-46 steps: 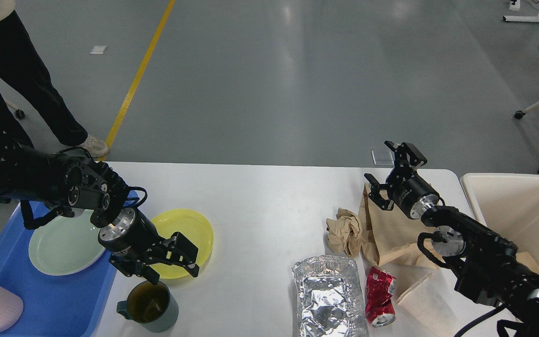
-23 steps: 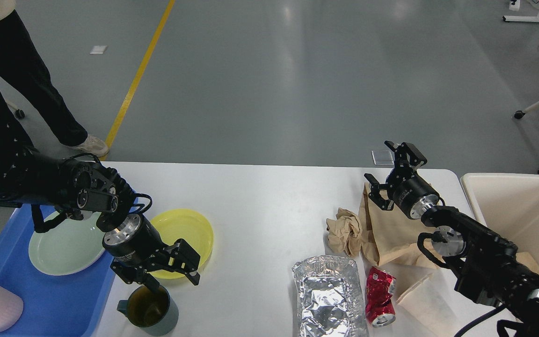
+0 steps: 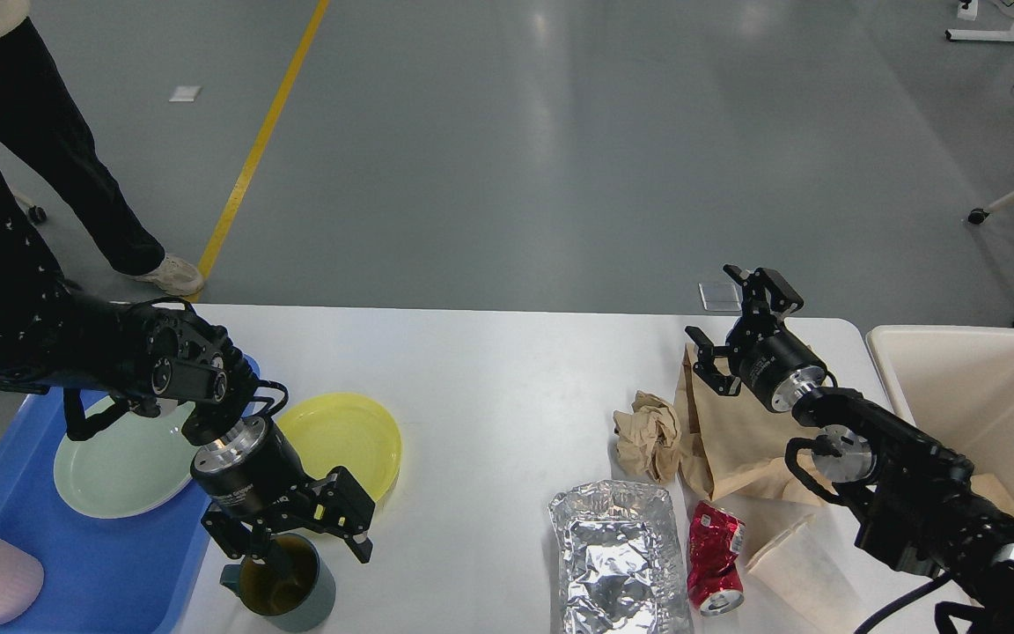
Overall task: Tidy desktop
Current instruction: 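Lower the left gripper around the dark green mug and close it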
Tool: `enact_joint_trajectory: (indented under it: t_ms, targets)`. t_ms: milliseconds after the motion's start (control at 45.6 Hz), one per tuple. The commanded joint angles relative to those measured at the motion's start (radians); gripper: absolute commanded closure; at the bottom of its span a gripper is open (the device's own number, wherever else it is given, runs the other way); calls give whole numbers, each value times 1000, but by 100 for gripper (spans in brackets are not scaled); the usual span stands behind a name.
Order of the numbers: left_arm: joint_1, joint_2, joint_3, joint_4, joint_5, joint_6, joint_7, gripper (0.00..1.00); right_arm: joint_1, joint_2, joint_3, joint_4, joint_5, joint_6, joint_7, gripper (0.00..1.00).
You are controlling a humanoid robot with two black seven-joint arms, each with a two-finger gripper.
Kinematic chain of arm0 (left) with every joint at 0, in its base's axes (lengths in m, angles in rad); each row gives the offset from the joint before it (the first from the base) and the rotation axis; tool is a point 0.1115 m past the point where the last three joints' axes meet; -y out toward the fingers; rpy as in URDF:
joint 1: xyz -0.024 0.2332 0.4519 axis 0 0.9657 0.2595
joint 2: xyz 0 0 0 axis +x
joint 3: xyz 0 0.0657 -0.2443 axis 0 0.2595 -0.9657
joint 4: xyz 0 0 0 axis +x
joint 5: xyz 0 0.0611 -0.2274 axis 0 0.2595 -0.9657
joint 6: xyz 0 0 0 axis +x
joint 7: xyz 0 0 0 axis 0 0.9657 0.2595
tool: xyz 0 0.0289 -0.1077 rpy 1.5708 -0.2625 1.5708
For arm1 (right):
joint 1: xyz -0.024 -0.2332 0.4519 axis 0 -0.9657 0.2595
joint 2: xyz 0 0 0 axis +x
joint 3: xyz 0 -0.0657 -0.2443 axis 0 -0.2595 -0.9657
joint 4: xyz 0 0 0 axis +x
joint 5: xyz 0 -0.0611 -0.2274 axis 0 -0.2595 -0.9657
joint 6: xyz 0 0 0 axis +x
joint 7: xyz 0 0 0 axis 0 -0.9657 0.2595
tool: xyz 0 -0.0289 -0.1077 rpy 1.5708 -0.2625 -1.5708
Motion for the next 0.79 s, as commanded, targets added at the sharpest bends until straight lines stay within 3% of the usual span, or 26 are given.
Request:
enact_joint_trajectory:
  t_ms: [0, 636, 767]
  targets:
    - [29, -4, 0, 31, 0, 23, 1, 4, 0, 0, 0, 0, 0, 0, 0, 0]
    - [107, -21, -2, 91, 8, 37, 9, 4, 0, 0, 0, 0, 0, 0, 0, 0]
    - [111, -21, -3, 97, 8, 37, 56, 4, 0, 0, 0, 0, 0, 0, 0, 0]
